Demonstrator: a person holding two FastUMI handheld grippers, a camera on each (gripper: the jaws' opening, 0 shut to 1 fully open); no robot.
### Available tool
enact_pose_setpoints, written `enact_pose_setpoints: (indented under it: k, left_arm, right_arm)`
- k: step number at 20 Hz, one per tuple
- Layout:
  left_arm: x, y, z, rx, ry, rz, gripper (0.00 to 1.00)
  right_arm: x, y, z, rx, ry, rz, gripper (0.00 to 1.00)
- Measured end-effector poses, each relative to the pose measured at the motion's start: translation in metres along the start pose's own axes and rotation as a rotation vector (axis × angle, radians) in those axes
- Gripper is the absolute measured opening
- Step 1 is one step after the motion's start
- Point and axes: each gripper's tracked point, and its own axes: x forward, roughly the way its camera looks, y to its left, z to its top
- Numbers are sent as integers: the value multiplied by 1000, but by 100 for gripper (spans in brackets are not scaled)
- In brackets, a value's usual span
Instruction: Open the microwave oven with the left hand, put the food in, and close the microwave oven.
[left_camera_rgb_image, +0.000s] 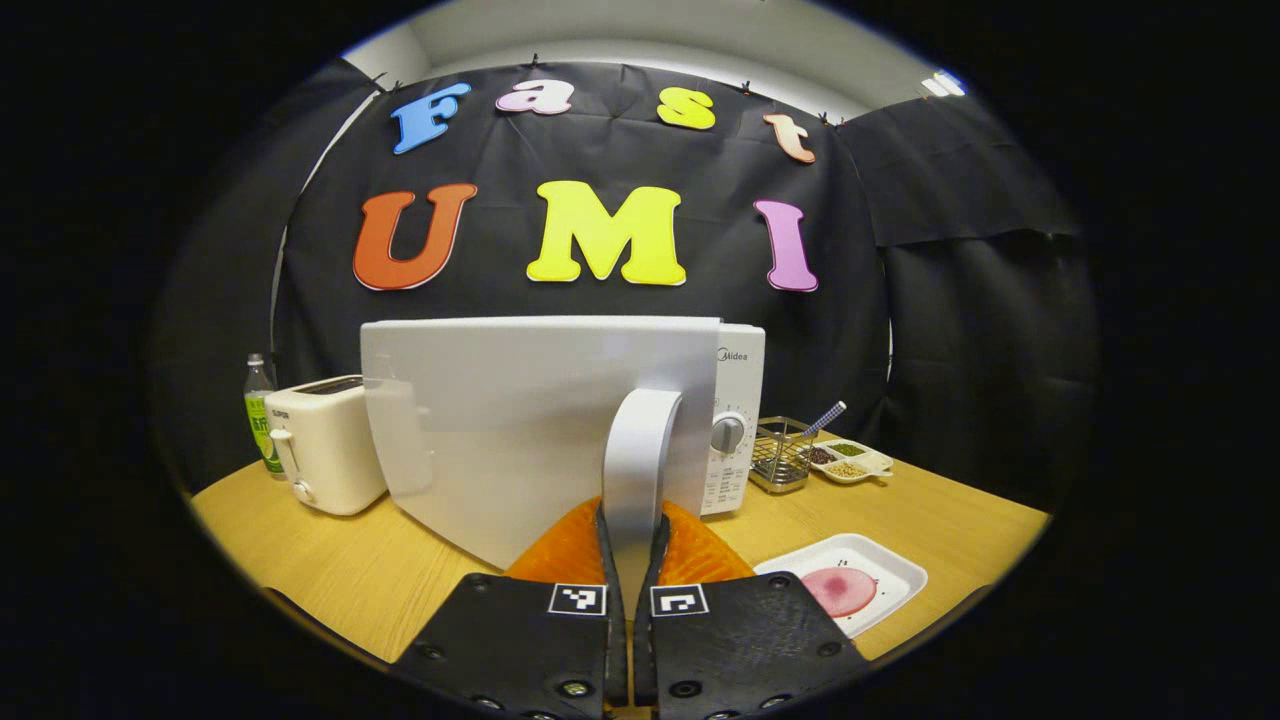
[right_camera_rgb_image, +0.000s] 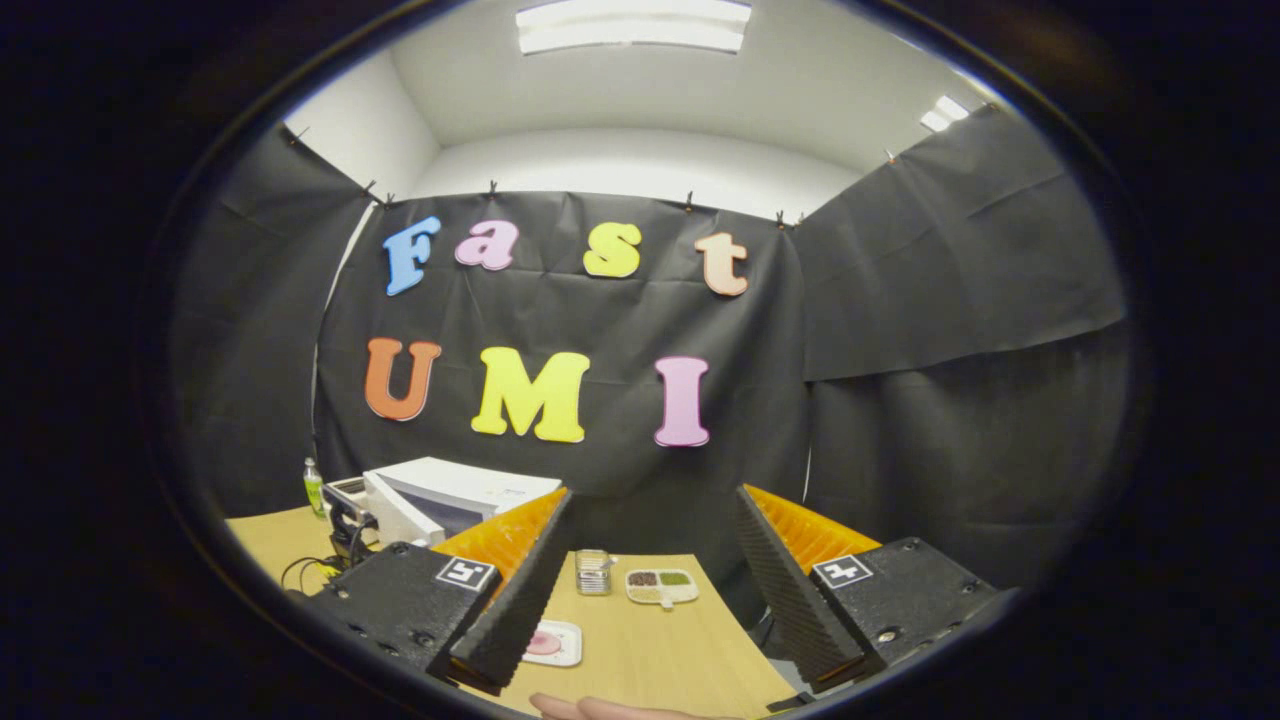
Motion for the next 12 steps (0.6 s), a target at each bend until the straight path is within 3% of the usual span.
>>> enact_pose_setpoints:
  k: [9,12]
  left_arm:
    - [-97,102,-14,2,-23,133,3]
    - [-127,157,-20,15,10,236,5]
  right_arm:
    - [-30,46,13,-19,-39,56,100]
    - [-32,59,11,-32,-47,75,100]
